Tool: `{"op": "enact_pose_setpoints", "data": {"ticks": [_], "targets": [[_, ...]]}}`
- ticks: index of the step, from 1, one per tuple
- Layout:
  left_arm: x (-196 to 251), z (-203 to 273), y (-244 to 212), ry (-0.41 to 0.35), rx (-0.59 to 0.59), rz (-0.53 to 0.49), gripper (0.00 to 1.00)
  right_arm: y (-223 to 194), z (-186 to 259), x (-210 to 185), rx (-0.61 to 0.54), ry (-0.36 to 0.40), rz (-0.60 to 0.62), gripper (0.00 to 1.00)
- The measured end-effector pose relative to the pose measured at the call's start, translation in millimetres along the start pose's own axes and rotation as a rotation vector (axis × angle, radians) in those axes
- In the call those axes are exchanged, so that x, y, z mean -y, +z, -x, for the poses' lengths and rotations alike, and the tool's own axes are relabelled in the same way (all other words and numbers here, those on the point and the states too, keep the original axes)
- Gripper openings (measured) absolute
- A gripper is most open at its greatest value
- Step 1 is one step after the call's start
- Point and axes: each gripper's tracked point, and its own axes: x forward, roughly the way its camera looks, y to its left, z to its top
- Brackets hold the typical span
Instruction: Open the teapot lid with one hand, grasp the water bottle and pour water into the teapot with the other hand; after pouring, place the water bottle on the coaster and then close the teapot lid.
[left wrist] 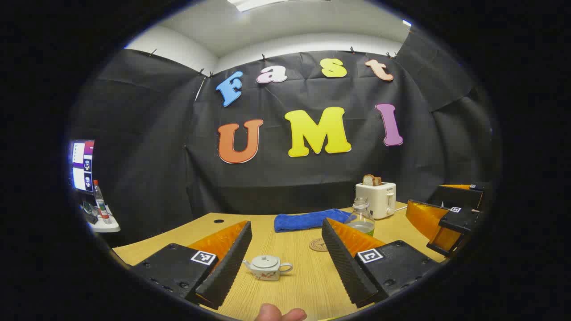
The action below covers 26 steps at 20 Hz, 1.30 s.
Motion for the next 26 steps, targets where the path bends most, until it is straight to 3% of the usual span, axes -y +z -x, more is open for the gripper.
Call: {"op": "enact_pose_setpoints", "data": {"ticks": [7,26], "targets": [[-7,0,2,0.023,0.004,0.01,0.99,-3,-1,3,-0.01,-0.032,-0.003,0.96],[-15,-1,-4,0.046,-0.008,0.023,0.99,1,-1,-1,0.004,-0.007,0.015,0.95]]}}
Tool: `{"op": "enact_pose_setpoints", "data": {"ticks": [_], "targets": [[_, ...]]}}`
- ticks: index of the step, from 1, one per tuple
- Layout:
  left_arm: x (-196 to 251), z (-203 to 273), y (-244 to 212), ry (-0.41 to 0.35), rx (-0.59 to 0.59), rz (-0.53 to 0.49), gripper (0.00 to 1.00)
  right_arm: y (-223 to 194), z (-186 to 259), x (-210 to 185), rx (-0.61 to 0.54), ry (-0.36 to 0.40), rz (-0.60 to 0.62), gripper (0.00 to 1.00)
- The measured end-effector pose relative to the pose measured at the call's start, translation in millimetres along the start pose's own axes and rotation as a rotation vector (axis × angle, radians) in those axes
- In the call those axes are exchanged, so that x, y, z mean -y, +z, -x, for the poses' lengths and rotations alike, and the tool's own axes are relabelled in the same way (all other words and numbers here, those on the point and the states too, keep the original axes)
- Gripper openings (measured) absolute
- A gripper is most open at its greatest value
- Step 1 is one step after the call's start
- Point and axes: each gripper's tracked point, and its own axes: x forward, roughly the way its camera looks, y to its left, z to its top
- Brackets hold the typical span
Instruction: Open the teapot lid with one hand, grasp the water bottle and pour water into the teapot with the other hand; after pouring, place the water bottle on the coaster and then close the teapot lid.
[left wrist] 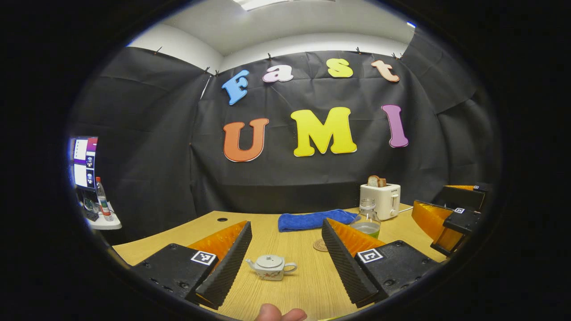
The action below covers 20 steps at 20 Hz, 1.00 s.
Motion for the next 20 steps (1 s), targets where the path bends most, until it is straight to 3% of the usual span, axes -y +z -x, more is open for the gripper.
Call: {"op": "enact_pose_setpoints", "data": {"ticks": [5,14,20], "targets": [[-16,-5,-35,0.033,-0.061,-0.024,0.99,-13,-3,5,-0.026,0.0,-0.001,0.95],[-32,-48,-90,0.026,-0.232,0.05,0.99,-34,-11,18,-0.098,-0.009,-0.016,0.96],[-32,-73,-121,0.013,-0.345,0.057,0.83,-47,-16,39,-0.149,-0.05,-0.056,0.95]]}}
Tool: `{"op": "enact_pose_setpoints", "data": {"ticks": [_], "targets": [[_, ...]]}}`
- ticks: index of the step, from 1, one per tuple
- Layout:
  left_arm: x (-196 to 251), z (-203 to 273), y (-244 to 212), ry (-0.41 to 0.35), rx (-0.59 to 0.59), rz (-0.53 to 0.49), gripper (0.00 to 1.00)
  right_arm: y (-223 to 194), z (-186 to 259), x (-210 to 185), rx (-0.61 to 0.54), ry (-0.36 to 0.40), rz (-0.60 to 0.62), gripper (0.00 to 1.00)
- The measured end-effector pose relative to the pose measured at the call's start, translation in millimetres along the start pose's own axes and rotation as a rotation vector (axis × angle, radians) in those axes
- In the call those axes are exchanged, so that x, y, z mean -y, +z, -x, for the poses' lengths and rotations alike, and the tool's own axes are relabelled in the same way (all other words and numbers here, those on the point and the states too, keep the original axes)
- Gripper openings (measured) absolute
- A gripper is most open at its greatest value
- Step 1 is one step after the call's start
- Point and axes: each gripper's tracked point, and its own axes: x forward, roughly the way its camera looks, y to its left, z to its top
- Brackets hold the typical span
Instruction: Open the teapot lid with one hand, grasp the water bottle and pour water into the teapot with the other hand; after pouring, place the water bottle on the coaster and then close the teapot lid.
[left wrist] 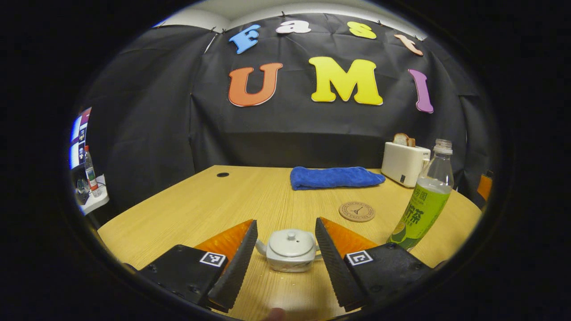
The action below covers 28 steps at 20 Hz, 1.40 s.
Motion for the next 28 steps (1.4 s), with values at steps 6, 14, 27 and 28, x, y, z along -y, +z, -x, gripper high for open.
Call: {"op": "enact_pose_setpoints", "data": {"ticks": [6,14,27,28], "targets": [[1,-8,-3,0.01,-0.011,-0.001,0.64,-21,-9,8,-0.074,-0.014,-0.031,0.96],[2,-14,2,0.038,0.011,-0.038,0.2,-39,-14,2,-0.122,0.028,-0.06,0.96],[-6,12,46,-0.014,0.097,-0.019,0.03,-27,0,-28,-0.031,0.17,-0.013,0.97],[-5,20,48,-0.025,0.104,-0.015,0.02,-28,2,-35,-0.031,0.19,-0.011,0.97]]}}
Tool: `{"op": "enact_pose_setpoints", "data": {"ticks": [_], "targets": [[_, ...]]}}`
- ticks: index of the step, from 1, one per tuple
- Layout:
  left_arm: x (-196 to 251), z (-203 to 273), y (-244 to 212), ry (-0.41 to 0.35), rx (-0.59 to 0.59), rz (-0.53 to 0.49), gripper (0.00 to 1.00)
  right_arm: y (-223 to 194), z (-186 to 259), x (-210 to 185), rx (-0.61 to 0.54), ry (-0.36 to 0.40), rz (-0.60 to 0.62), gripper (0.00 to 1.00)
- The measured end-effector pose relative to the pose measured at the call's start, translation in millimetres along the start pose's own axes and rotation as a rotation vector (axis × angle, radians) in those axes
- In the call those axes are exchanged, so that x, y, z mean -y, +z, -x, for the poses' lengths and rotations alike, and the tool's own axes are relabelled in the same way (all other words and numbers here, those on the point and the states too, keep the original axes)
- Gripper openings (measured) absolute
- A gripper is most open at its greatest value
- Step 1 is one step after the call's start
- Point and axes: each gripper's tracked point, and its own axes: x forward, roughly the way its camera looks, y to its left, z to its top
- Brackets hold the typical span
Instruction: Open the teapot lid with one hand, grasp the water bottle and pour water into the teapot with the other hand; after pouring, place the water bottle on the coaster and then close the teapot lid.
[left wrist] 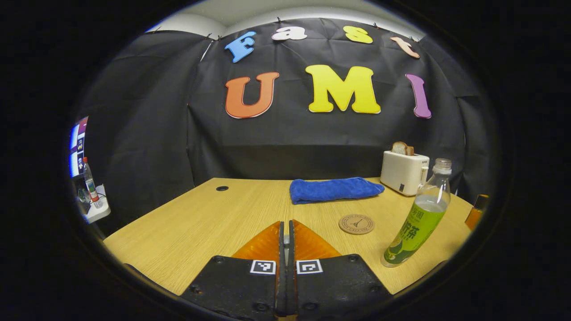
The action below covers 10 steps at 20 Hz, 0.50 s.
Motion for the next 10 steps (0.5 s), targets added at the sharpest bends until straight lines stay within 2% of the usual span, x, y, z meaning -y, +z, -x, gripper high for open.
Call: {"op": "enact_pose_setpoints", "data": {"ticks": [4,7,10], "targets": [[-5,28,5,-0.023,0.022,0.003,0.03,-9,-6,-37,0.004,0.102,0.035,0.97],[-12,43,5,-0.018,0.028,-0.009,0.03,-19,-19,-56,-0.023,0.123,0.063,0.95],[-18,52,4,-0.018,0.034,-0.01,0.03,-29,-42,-60,-0.057,0.089,0.101,0.97]]}}
